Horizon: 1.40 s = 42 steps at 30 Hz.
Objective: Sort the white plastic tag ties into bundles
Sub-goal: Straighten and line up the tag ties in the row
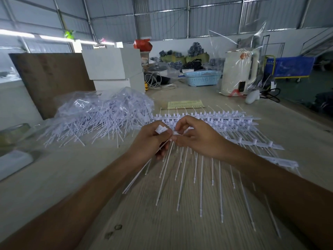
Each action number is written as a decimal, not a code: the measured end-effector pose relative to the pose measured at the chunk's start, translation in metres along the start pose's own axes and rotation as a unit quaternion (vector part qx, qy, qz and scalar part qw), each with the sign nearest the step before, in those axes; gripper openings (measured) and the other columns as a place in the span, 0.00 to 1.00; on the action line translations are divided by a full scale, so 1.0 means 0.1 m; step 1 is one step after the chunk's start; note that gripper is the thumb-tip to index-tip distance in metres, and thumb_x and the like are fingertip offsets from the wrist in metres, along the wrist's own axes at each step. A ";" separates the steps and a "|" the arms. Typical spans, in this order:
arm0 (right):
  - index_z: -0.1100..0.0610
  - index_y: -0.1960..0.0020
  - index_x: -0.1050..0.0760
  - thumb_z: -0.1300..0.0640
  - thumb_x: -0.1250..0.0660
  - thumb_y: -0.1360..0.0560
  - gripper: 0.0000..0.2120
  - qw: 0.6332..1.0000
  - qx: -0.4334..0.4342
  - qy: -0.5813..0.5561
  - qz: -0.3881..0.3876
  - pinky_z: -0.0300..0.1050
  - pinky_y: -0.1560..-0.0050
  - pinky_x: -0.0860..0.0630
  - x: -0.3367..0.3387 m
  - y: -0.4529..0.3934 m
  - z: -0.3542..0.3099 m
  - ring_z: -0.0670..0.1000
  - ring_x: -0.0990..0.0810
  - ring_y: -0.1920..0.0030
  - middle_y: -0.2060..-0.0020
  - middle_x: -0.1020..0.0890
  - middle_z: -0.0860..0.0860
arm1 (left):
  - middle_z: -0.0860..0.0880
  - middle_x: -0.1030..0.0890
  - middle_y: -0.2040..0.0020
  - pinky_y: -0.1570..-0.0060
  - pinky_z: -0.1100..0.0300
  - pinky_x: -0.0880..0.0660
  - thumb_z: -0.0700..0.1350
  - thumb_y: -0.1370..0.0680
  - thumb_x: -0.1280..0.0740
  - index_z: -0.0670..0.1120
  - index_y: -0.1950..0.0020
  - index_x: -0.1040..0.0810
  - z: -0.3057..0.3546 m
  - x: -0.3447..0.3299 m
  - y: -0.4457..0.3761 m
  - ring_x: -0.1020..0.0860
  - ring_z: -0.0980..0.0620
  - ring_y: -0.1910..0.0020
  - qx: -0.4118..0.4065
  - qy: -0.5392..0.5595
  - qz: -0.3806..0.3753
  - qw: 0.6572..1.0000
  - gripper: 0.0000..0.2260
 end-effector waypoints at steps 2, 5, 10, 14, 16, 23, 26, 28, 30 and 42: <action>0.54 0.53 0.21 0.54 0.29 0.22 0.04 0.997 -0.003 0.059 -0.049 0.54 0.54 0.20 0.03 0.00 0.02 0.55 0.16 0.60 0.59 0.17 0.55 | 0.42 0.25 0.70 0.77 0.62 0.34 0.39 0.19 0.35 0.37 0.54 0.24 0.01 0.02 0.00 0.28 0.47 0.75 0.008 0.010 0.007 1.000 0.07; 0.48 0.63 0.22 0.55 0.30 0.21 0.11 0.995 0.012 0.072 -0.073 0.43 0.63 0.23 0.03 0.04 0.02 0.49 0.18 0.69 0.70 0.19 0.51 | 0.41 0.25 0.70 0.77 0.62 0.36 0.40 0.19 0.34 0.37 0.54 0.24 0.00 0.01 0.00 0.29 0.47 0.75 0.014 0.008 0.001 1.000 0.08; 0.49 0.63 0.22 0.58 0.29 0.23 0.11 0.996 0.033 0.044 -0.071 0.40 0.68 0.28 0.03 0.04 0.00 0.45 0.24 0.74 0.75 0.23 0.45 | 0.43 0.24 0.72 0.79 0.63 0.35 0.46 0.20 0.31 0.37 0.56 0.23 0.00 0.03 0.00 0.29 0.48 0.77 -0.011 -0.048 0.019 0.999 0.12; 0.54 0.63 0.21 0.60 0.28 0.23 0.10 0.995 0.050 0.075 -0.047 0.35 0.66 0.34 -0.01 0.05 -0.03 0.41 0.27 0.72 0.73 0.25 0.43 | 0.43 0.24 0.72 0.78 0.64 0.36 0.45 0.19 0.32 0.40 0.59 0.23 0.00 0.06 -0.01 0.30 0.49 0.78 -0.003 -0.059 0.027 0.998 0.11; 0.59 0.63 0.20 0.60 0.28 0.24 0.09 0.990 0.073 0.118 -0.027 0.36 0.68 0.35 -0.03 0.05 -0.04 0.42 0.28 0.72 0.73 0.26 0.46 | 0.41 0.25 0.72 0.78 0.65 0.37 0.45 0.19 0.32 0.42 0.60 0.22 0.00 0.07 -0.01 0.31 0.50 0.77 0.014 -0.048 0.019 0.999 0.11; 0.52 0.60 0.27 0.56 0.33 0.22 0.08 0.898 0.201 0.392 0.021 0.43 0.68 0.36 -0.15 0.17 -0.11 0.52 0.24 0.66 0.64 0.26 0.46 | 0.45 0.28 0.73 0.78 0.68 0.41 0.44 0.21 0.30 0.44 0.61 0.23 -0.03 0.12 0.01 0.34 0.53 0.79 0.097 -0.025 0.001 0.995 0.10; 0.50 0.61 0.33 0.54 0.34 0.20 0.13 0.928 0.161 0.336 0.021 0.45 0.69 0.35 -0.13 0.12 -0.09 0.49 0.29 0.67 0.67 0.30 0.43 | 0.46 0.28 0.73 0.78 0.68 0.42 0.45 0.21 0.30 0.43 0.57 0.22 0.01 0.16 0.00 0.35 0.53 0.79 0.092 -0.023 -0.021 0.995 0.08; 0.56 0.61 0.25 0.54 0.32 0.21 0.11 0.959 0.107 0.262 -0.022 0.47 0.66 0.29 -0.09 0.05 -0.05 0.48 0.27 0.68 0.69 0.25 0.48 | 0.46 0.28 0.74 0.78 0.67 0.43 0.45 0.21 0.30 0.42 0.58 0.23 0.03 0.19 -0.02 0.35 0.52 0.79 0.082 -0.028 -0.051 0.995 0.09; 0.61 0.56 0.18 0.57 0.29 0.22 0.08 0.983 0.070 0.144 -0.095 0.45 0.64 0.30 -0.06 0.04 -0.06 0.46 0.26 0.68 0.67 0.20 0.56 | 0.45 0.29 0.74 0.77 0.66 0.43 0.46 0.22 0.30 0.42 0.59 0.22 0.05 0.21 -0.03 0.36 0.52 0.79 0.078 -0.039 -0.095 0.992 0.09; 0.59 0.46 0.16 0.53 0.32 0.20 0.11 0.938 -0.017 0.017 -0.345 0.54 0.53 0.28 0.10 0.21 -0.10 0.65 0.22 0.55 0.52 0.18 0.65 | 0.46 0.28 0.72 0.76 0.66 0.37 0.47 0.19 0.32 0.46 0.58 0.21 0.10 0.30 0.04 0.34 0.54 0.77 0.030 -0.127 -0.295 0.946 0.09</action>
Point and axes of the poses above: each hand's wrist, its own y-axis away from the middle knuckle, its own x-axis out of the back of the hand, z = x × y, the point moved 3 cm from there along -y, towards the middle knuckle
